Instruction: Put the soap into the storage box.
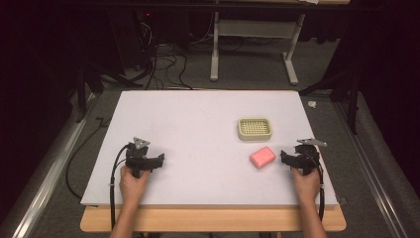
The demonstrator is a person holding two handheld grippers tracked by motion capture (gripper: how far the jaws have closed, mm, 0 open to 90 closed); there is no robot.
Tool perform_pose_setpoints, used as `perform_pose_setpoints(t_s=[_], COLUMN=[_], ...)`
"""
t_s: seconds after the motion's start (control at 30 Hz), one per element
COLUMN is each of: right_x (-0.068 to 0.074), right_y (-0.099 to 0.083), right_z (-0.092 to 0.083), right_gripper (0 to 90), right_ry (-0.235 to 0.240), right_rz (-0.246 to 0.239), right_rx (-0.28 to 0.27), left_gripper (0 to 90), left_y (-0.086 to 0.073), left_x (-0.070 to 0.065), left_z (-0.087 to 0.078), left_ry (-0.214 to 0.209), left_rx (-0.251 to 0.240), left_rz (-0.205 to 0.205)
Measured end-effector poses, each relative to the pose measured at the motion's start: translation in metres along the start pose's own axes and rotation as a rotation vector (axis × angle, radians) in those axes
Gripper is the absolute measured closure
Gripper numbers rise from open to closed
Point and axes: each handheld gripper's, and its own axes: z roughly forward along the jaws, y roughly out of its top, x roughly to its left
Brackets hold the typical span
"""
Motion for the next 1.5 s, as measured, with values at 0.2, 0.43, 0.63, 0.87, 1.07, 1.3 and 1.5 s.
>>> perform_pose_setpoints(t_s=[0.2,0.43,0.63,0.87,1.07,1.3,1.5], right_x=[0.0002,0.0002,0.0002,-0.0005,-0.0006,-0.0008,-0.0051], right_y=[-0.0002,-0.0002,-0.0002,0.0004,0.0011,0.0021,0.0018], right_z=[-0.0001,-0.0003,-0.0001,-0.0001,0.0001,0.0009,-0.0023], right_gripper=[19.8,19.9,19.8,19.4,18.2,14.0,14.3], right_ry=[-0.001,-0.002,-0.001,0.006,0.008,0.029,0.038], right_rz=[-0.001,-0.001,-0.001,0.005,0.002,-0.008,0.023], right_rx=[-0.001,0.001,-0.001,0.005,0.010,0.019,0.000], left_gripper=[15.3,15.3,15.4,15.4,15.3,15.3,15.3], left_y=[0.0000,0.0000,0.0001,0.0000,0.0001,0.0001,0.0001], left_x=[-0.0001,-0.0001,-0.0002,-0.0002,-0.0002,-0.0002,-0.0002], left_z=[0.0000,-0.0003,-0.0004,-0.0003,-0.0004,-0.0003,-0.0003], left_ry=[0.000,0.000,0.000,0.001,0.001,0.001,0.001], left_rx=[0.000,0.003,0.003,0.001,0.004,0.003,0.003], left_rz=[0.000,0.001,0.001,0.001,0.001,0.000,0.000])
